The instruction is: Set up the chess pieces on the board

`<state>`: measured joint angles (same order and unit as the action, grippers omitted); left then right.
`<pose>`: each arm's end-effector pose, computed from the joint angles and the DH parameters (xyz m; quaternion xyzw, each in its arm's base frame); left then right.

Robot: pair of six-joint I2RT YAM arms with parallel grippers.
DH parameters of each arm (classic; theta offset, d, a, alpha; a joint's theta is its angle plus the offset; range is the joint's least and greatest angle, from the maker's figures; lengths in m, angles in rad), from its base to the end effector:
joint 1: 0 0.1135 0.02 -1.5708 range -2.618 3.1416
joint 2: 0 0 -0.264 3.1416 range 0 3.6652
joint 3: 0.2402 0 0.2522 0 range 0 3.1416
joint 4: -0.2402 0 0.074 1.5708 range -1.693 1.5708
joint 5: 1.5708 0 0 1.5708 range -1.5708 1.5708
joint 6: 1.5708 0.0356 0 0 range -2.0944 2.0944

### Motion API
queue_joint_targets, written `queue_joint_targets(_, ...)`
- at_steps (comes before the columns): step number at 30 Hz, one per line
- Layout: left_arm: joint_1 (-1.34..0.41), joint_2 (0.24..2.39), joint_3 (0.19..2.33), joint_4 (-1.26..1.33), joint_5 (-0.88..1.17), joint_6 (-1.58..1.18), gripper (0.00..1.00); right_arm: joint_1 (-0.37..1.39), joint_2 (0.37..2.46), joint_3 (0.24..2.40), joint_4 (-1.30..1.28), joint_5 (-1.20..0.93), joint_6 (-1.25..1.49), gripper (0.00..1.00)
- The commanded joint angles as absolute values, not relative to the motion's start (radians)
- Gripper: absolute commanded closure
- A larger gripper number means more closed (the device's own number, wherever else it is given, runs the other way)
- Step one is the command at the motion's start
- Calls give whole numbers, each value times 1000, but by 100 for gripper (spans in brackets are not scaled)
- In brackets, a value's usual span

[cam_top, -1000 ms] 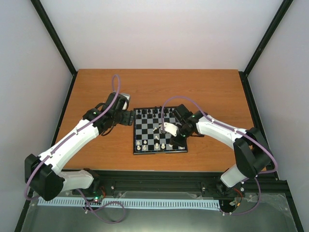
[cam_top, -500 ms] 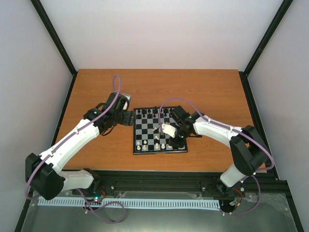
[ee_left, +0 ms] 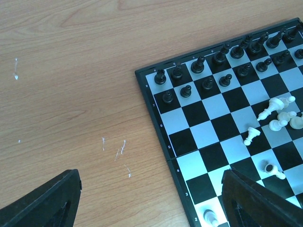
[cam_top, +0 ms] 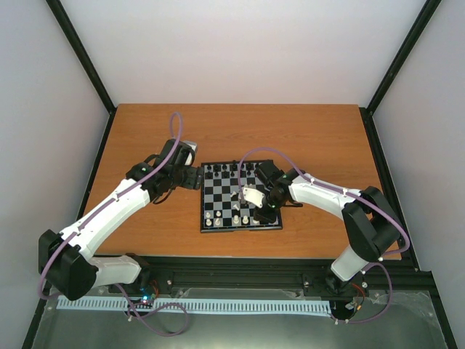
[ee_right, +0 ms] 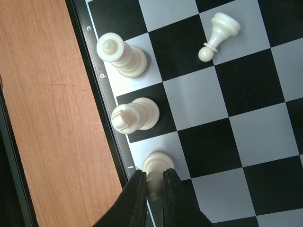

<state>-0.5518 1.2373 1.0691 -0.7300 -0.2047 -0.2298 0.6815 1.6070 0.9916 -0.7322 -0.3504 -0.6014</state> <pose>0.2192 -0.1264 0.2959 0.1173 0.9323 -0.0359 0.3403 0.2160 0.1909 0.1801 -0.6011 0.7724 0.1775 0.1026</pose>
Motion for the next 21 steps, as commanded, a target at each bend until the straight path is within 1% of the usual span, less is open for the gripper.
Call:
queue_joint_targets(1,-548,1245,1091,-729,-196,-209,17,698,1612,987,-716,-349,-597,93)
queue_joint_targets(3,-548,1247,1091,-730,-195,-208,17,698,1614,987,-716,-346,-596,91)
queue_joint_targets(7,-548,1252,1092,-732,-190,-209,17,698,1615,992,-723,-351,-593,85)
queue_joint_targets(14,-548,1263,1091,-732,-181,-207,16,681,1536,1039,-767,-360,-588,70)
queue_joint_targets(18,-548,1280,1091,-729,-143,-198,18,652,1487,1063,-795,-393,-584,67)
queue_joint_targets(21,-548,1297,1092,-727,-85,-185,22,623,1450,1061,-790,-402,-587,66)
